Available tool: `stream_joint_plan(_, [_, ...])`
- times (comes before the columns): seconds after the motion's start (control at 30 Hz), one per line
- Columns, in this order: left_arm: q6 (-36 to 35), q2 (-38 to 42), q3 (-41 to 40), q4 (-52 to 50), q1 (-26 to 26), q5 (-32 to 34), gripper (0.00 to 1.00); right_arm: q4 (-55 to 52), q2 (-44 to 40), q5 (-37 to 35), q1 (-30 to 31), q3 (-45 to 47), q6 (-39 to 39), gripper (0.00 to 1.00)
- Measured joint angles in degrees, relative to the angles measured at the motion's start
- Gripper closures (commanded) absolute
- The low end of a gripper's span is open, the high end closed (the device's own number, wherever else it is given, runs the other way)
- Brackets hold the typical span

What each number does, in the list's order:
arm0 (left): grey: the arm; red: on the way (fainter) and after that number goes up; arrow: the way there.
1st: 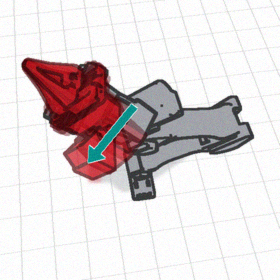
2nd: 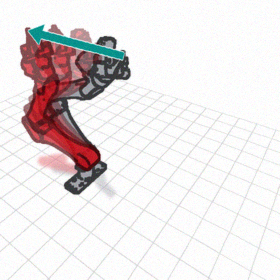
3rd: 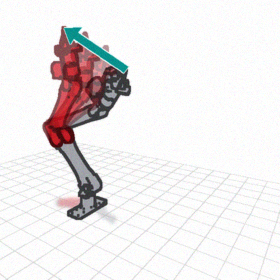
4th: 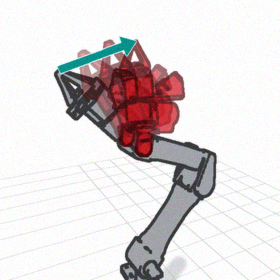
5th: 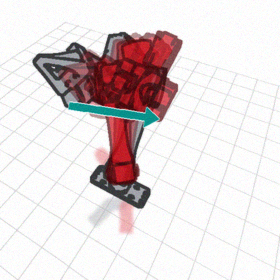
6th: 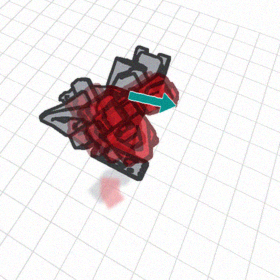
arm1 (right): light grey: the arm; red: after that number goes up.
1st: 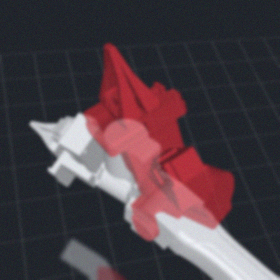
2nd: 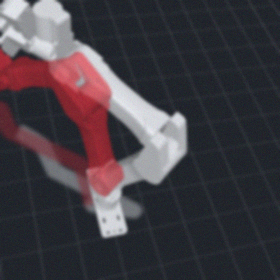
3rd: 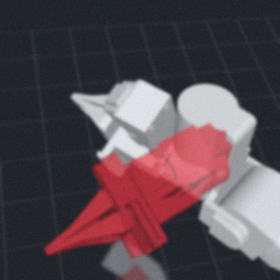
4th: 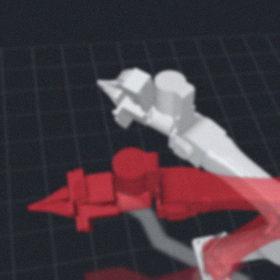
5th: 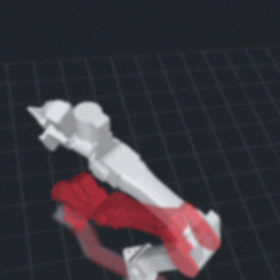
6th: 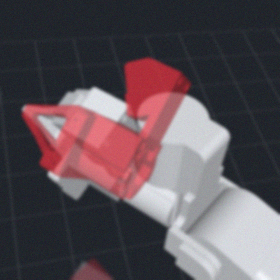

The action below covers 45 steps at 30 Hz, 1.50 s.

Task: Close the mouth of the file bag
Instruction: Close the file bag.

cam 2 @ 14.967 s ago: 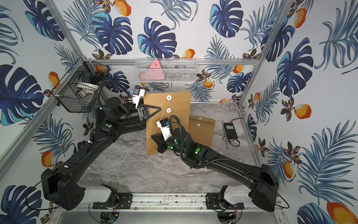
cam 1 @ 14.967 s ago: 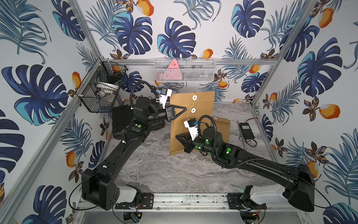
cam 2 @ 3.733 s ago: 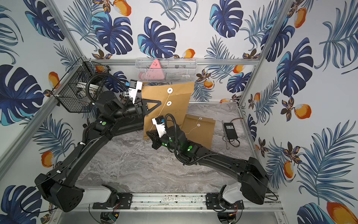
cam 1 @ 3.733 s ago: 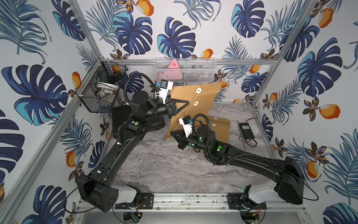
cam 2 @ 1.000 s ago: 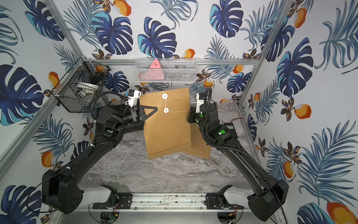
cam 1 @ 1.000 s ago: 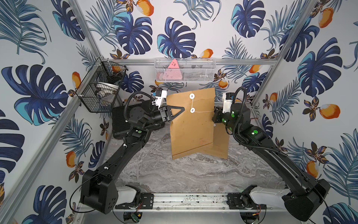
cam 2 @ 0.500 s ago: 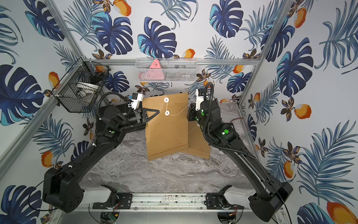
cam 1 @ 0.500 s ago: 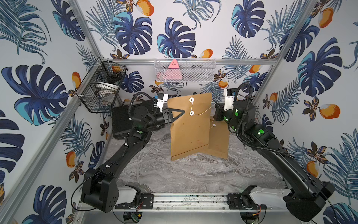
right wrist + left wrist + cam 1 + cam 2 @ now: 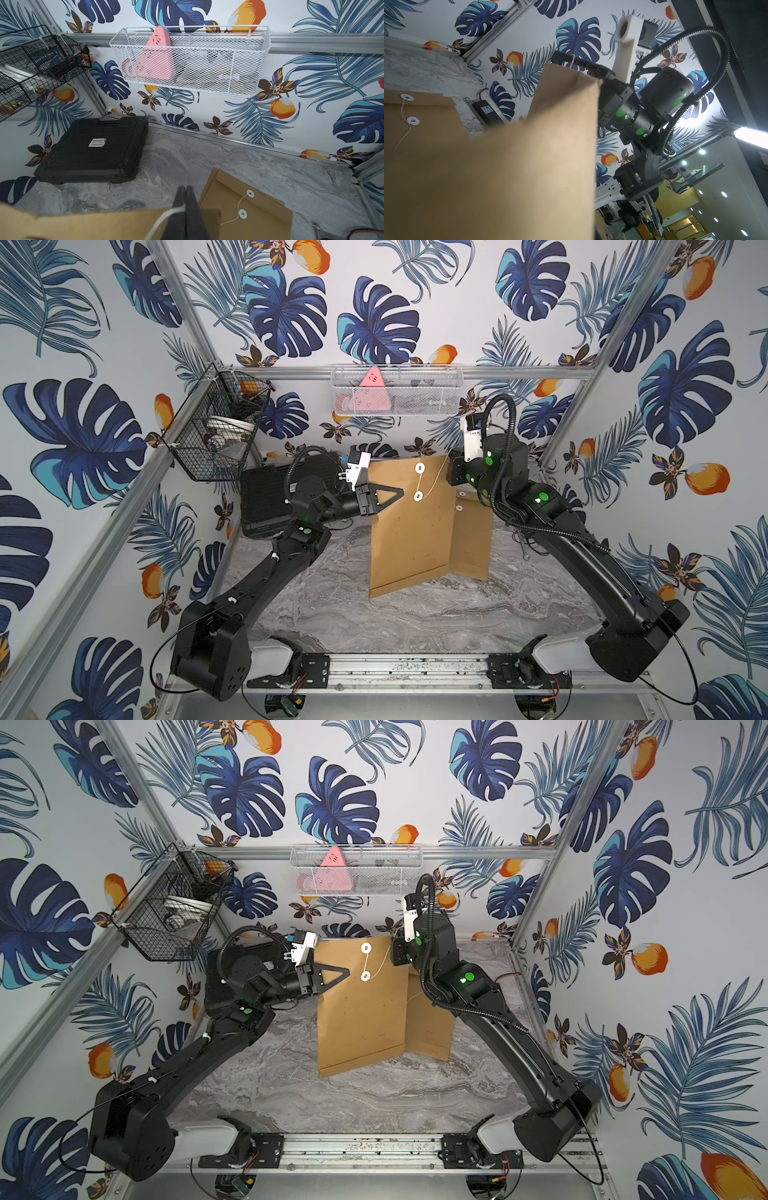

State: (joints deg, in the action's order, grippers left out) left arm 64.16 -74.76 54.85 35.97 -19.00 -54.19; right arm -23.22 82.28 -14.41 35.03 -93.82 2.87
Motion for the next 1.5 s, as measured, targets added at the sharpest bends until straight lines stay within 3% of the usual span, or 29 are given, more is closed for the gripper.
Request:
stream_joint_plan(0.57, [-4.13, -0.63, -0.87, -3.37, -3.10, 0.39, 1.00, -8.20, 6.51, 5.62, 1.29, -8.98, -1.09, 1.00])
stream_joint_plan(1.03, [-5.57, -1.07, -1.81, -4.35, -3.52, 1.53, 1.00, -10.01, 10.56, 5.88, 7.78, -12.66, -1.11, 1.00])
stream_joint_plan(1.5, [-6.23, -1.27, -1.11, -7.19, -2.34, 3.13, 1.00, -8.13, 1.46, 8.41, 10.49, -0.42, 2.67, 1.00])
